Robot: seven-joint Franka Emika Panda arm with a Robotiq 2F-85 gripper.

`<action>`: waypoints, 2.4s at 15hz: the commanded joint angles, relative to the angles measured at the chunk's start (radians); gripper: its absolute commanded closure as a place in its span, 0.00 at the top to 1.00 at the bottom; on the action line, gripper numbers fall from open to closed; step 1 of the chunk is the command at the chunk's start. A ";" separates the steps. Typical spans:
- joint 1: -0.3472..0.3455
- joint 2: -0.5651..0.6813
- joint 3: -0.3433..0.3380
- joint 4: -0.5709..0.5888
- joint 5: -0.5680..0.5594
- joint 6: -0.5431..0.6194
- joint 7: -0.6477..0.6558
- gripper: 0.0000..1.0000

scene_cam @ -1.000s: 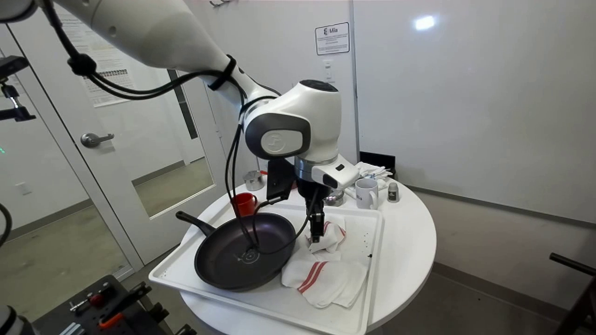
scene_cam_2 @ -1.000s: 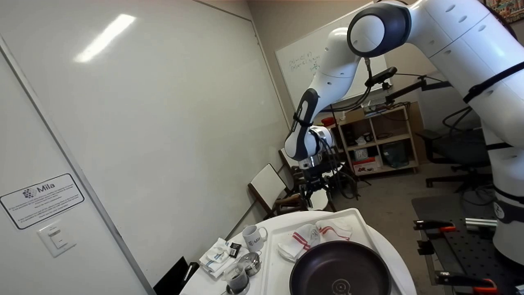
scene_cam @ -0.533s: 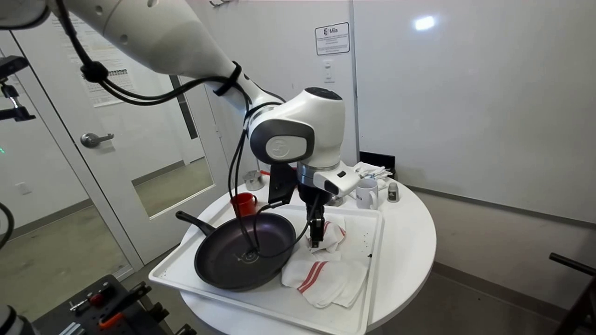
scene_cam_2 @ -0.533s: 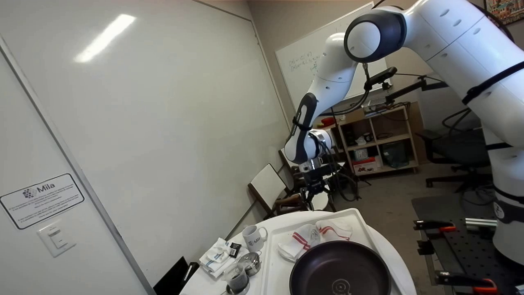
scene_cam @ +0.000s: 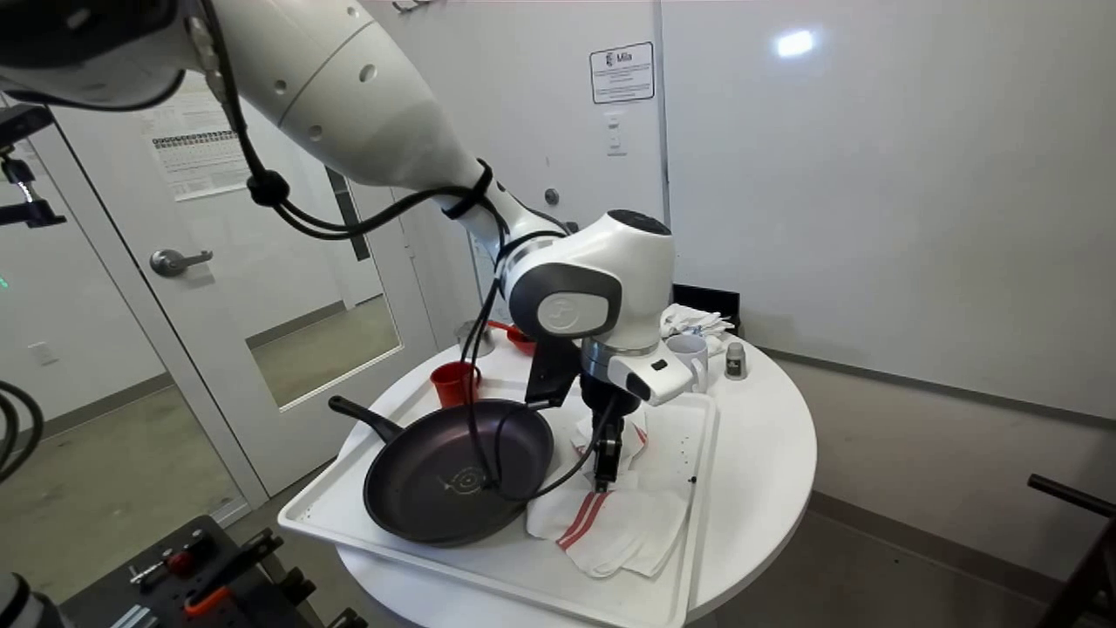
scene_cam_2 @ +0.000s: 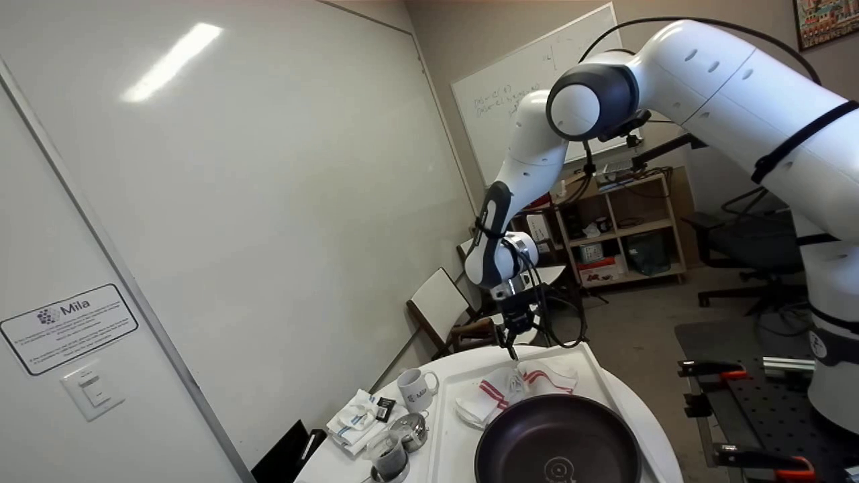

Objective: Pick the cloth on the tray and wipe the pan

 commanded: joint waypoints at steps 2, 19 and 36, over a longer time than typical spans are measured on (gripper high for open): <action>-0.021 0.123 0.004 0.125 0.010 -0.063 0.050 1.00; -0.017 0.268 -0.001 0.208 0.015 -0.020 0.139 0.34; 0.117 -0.120 -0.110 -0.241 -0.141 0.312 0.081 0.11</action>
